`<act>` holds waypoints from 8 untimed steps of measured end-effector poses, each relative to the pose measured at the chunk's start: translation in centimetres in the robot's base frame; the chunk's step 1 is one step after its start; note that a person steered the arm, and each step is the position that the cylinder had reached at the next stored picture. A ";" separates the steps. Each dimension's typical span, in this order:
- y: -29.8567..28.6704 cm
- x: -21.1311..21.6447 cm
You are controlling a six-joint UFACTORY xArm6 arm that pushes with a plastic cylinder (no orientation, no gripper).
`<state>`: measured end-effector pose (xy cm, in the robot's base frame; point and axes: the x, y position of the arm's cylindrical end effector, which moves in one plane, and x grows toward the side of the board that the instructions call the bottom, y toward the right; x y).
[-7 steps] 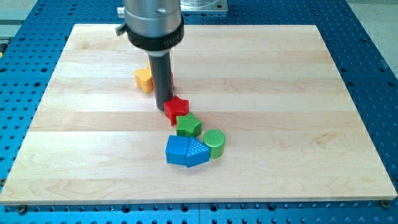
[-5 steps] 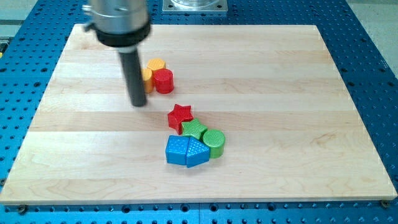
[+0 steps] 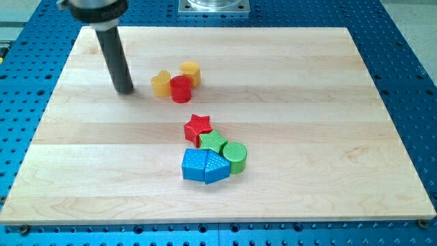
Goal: Keep the yellow blocks at the top center
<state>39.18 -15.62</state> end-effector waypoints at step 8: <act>16.7 -9.7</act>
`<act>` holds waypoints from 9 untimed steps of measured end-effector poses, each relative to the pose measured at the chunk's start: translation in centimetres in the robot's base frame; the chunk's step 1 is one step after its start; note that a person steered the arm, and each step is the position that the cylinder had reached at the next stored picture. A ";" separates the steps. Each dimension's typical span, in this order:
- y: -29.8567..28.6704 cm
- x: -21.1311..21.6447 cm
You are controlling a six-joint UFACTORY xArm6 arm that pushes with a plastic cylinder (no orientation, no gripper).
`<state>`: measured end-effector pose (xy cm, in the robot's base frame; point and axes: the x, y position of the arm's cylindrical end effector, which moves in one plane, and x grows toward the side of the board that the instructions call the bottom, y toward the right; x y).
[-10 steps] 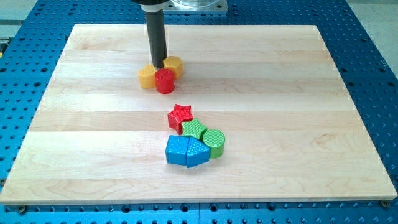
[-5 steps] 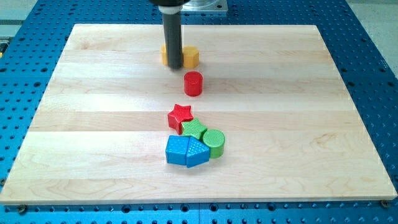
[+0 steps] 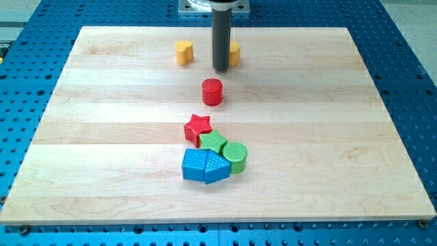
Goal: Keep the yellow blocks at the top center
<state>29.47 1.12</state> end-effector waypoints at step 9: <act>-5.5 -1.0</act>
<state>28.48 -4.36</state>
